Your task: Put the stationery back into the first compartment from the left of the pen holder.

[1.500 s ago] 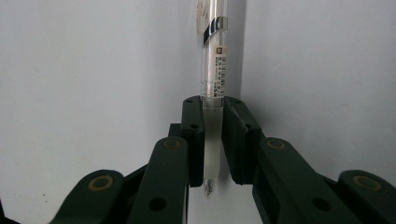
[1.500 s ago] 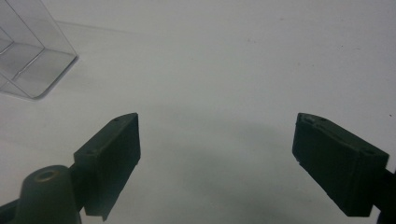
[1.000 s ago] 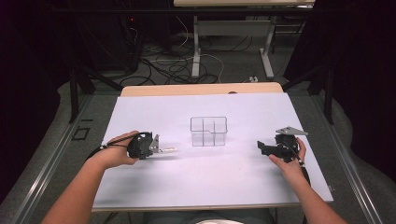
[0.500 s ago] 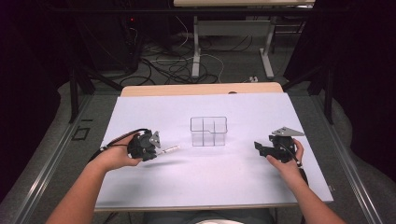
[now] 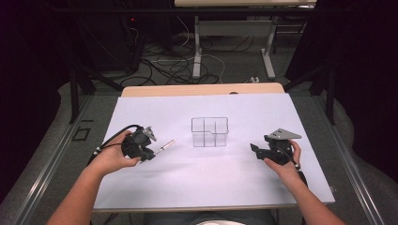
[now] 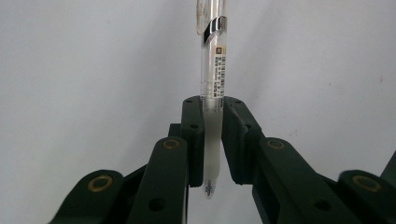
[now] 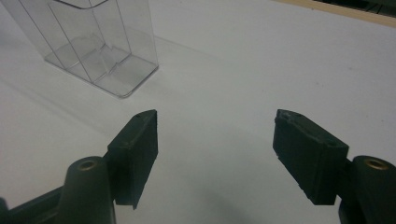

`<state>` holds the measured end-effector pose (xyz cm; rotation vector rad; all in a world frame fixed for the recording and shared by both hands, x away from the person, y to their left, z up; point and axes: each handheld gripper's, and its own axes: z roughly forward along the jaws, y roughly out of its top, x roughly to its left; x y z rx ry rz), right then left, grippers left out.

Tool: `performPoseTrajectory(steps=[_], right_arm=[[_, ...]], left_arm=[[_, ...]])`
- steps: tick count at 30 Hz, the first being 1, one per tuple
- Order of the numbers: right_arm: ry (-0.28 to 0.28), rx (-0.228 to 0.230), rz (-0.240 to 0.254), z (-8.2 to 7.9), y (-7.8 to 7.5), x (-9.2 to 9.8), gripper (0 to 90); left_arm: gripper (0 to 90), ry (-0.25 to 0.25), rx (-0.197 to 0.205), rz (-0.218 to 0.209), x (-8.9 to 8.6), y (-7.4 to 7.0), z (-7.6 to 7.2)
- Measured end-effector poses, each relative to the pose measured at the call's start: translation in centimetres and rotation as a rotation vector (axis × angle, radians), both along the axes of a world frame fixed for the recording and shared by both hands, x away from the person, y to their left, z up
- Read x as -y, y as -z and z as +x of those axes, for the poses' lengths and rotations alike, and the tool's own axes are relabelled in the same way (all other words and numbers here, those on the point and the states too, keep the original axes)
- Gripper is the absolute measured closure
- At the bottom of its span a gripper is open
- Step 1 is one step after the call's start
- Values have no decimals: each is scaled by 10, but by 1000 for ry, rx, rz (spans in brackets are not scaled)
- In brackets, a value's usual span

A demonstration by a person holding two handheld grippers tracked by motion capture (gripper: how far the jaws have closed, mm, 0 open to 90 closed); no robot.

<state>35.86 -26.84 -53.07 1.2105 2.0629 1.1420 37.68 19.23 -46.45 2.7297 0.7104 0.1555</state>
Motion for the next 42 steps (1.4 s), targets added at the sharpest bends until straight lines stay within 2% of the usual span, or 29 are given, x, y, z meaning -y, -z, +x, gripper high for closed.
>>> performPoseTrajectory(steps=[3,6,8,10,15,17,19,22,25,28,31,38,42], right_arm=[[-5,-1,-7,0,0,0,308],[-12,-6,-6,0,-1,-2,308],[-18,-13,-12,0,-1,-3,308],[-48,-20,-28,-1,-2,-5,291],[-89,17,-106,-5,-4,-15,291],[-113,24,-141,-8,-6,-20,292],[-134,51,-162,-9,-7,-24,301],[-160,83,-177,-11,-10,-27,322],[-173,94,-173,-12,-13,-29,340],[-187,94,-177,-14,-16,-31,352],[-211,94,-205,-15,-18,-34,370],[-339,137,-311,-17,-18,-45,403],[-383,175,-350,-20,-20,-53,403]], left_arm=[[793,-37,-9,-12,1,-4,-2],[793,-94,-56,-46,4,-6,-3],[793,-99,-74,-67,8,-7,-2],[793,-90,-98,-83,12,-7,-2],[793,-74,-145,-108,25,-8,-1],[793,-73,-156,-128,30,-10,0],[793,-72,-156,-136,36,-11,0],[793,-63,-176,-147,44,-13,1],[793,-52,-183,-159,53,-15,1],[793,-27,-189,-157,61,-15,2],[793,-2,-198,-148,71,-16,3],[793,30,-215,-138,90,-15,5],[793,31,-224,-152,98,-11,7]])
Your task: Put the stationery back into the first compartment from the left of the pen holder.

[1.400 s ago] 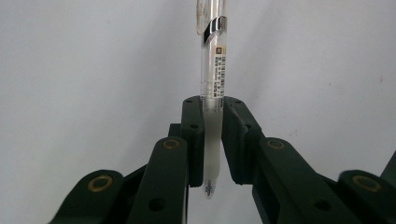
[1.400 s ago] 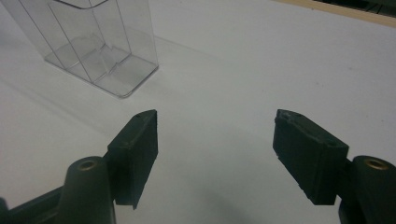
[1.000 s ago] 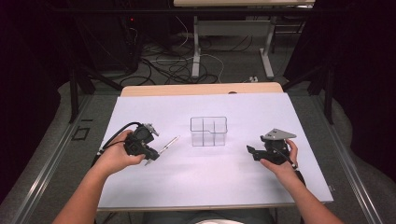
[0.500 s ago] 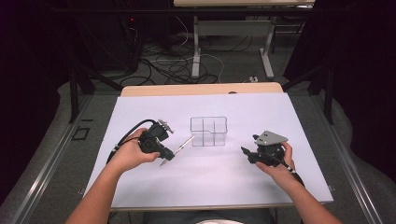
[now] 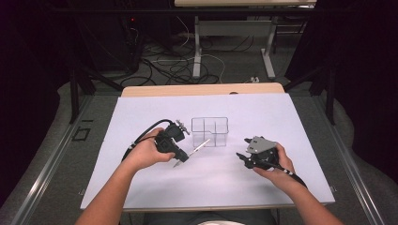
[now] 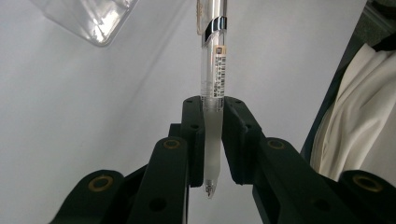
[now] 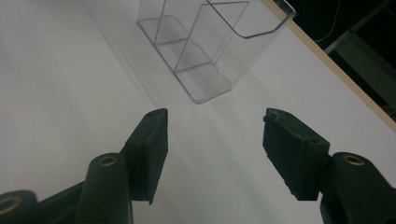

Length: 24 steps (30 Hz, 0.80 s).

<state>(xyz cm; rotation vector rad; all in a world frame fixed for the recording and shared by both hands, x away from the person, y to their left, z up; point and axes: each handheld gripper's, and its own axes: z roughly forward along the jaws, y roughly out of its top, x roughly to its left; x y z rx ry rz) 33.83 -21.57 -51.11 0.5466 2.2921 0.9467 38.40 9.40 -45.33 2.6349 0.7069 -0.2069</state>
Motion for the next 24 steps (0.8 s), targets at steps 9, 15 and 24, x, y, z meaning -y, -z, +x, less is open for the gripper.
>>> performPoseTrajectory(steps=[9,15,24], right_arm=[[-72,59,-70,-8,-4,-11,426],[-113,129,-161,-13,-1,-19,448],[-228,233,-331,-25,8,-41,452]], left_arm=[[793,-4,-35,-12,15,9,2],[793,11,-51,0,22,15,2],[793,17,-85,13,29,29,2]])
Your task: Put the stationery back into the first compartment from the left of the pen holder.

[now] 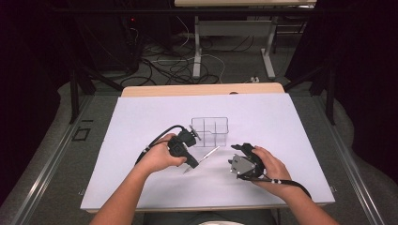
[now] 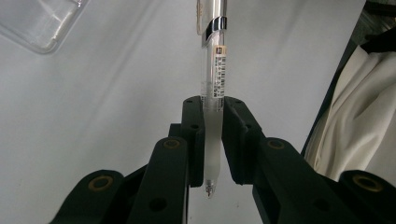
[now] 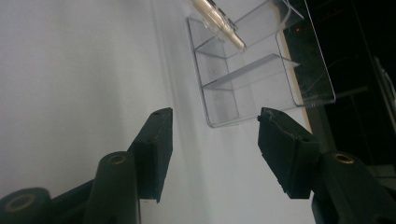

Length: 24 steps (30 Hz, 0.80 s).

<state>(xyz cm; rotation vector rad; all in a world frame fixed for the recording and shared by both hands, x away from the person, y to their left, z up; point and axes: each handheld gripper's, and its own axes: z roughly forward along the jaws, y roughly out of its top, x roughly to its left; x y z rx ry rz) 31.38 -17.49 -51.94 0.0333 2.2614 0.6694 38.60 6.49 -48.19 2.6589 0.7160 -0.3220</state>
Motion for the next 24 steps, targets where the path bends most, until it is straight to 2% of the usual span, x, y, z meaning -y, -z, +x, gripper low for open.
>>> performPoseTrajectory(steps=[3,4,8,11,14,17,19,21,22,23,24], right_arm=[[-61,80,-68,-2,4,-8,452],[-66,89,-100,-4,4,-10,464],[-115,122,-158,-8,7,-18,530],[-160,153,-191,-9,7,-23,555],[-185,174,-202,-11,6,-28,571],[-212,211,-237,-12,6,-34,588],[-225,244,-278,-12,4,-37,591],[-230,247,-266,-13,4,-41,591],[-236,256,-288,-13,2,-43,591],[-247,259,-280,-13,3,-45,591],[-254,249,-298,-13,2,-48,592]], left_arm=[[793,-2,-7,1,1,4,1],[793,-2,-11,5,1,4,1],[793,-1,-16,8,2,6,1],[793,-2,-20,12,3,6,1],[793,2,-27,15,5,5,1],[793,0,-30,8,5,5,0],[793,-4,-36,4,3,5,-1],[793,-10,-38,14,0,6,-1],[793,-10,-38,12,-1,7,-1],[793,-23,-40,11,-3,7,-1],[793,-22,-44,11,-4,7,0]])
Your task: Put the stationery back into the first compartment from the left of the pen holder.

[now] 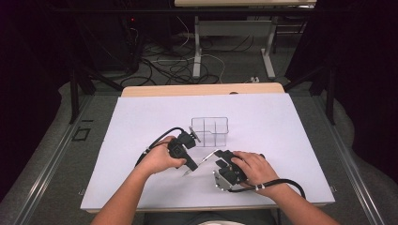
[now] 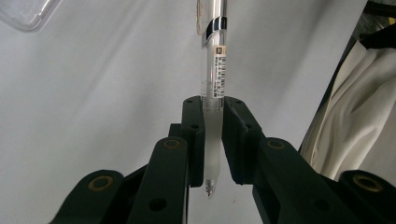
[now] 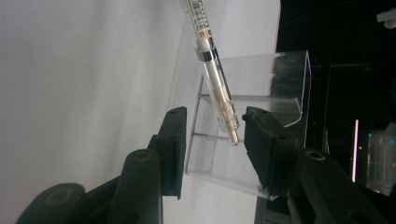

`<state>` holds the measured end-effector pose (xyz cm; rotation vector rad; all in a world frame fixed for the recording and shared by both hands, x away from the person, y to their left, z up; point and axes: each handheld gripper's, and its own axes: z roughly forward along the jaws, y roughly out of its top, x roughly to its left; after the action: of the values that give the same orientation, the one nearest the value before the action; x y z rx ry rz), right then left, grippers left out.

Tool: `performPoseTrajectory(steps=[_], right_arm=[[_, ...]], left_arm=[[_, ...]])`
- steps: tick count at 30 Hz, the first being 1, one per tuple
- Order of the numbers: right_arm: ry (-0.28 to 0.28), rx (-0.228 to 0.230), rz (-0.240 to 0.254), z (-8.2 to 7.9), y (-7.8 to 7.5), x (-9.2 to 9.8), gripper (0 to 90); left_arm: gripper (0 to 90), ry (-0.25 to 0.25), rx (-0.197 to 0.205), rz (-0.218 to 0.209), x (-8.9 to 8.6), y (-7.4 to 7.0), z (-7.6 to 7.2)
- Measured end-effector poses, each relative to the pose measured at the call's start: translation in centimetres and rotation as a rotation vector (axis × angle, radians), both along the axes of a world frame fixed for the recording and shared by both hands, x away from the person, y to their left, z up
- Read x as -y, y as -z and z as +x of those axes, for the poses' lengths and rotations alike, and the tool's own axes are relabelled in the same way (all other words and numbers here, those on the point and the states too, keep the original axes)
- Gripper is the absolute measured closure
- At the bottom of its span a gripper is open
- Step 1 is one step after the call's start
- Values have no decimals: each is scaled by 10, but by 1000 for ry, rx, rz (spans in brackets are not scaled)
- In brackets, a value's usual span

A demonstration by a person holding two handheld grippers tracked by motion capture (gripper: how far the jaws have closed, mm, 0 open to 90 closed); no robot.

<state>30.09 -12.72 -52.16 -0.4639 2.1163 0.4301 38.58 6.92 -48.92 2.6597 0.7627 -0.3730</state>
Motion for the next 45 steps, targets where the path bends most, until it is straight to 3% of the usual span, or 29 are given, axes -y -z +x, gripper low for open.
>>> performPoseTrajectory(steps=[2,3,7,10,12,14,16,23,28,31,35,37,40,45], right_arm=[[-13,22,-2,0,0,-3,596],[-5,8,-10,0,0,-5,596],[-33,24,-12,0,2,-12,602],[-38,20,-48,0,2,-17,608],[-36,26,-32,-1,5,-19,619],[-61,50,-48,-1,6,-20,629],[-50,31,-65,-3,8,-20,636],[-79,40,-119,-8,16,-23,674],[-102,44,-161,-12,20,-26,759],[-122,82,-216,-13,22,-26,796],[-121,105,-227,-12,24,-26,797],[-131,118,-235,-11,23,-27,798],[-116,109,-248,-11,24,-27,798],[-92,93,-212,-7,25,-26,798]], left_arm=[[793,4,-2,0,-3,1,1],[793,-8,-5,-2,-3,1,1],[793,-10,-15,-2,-4,3,0],[793,-6,-14,1,-2,4,0],[793,5,-17,4,0,4,-1],[793,-2,-26,-3,3,5,-3],[793,13,-28,2,6,7,-3],[793,39,-45,0,16,8,-6],[793,39,-59,-3,20,10,-6],[793,31,-57,-6,20,11,-5],[791,25,-44,-12,19,10,-5],[790,28,-34,-36,16,9,-4],[694,-17,-36,-72,10,4,-5],[594,-93,44,-145,-10,-9,-5]])
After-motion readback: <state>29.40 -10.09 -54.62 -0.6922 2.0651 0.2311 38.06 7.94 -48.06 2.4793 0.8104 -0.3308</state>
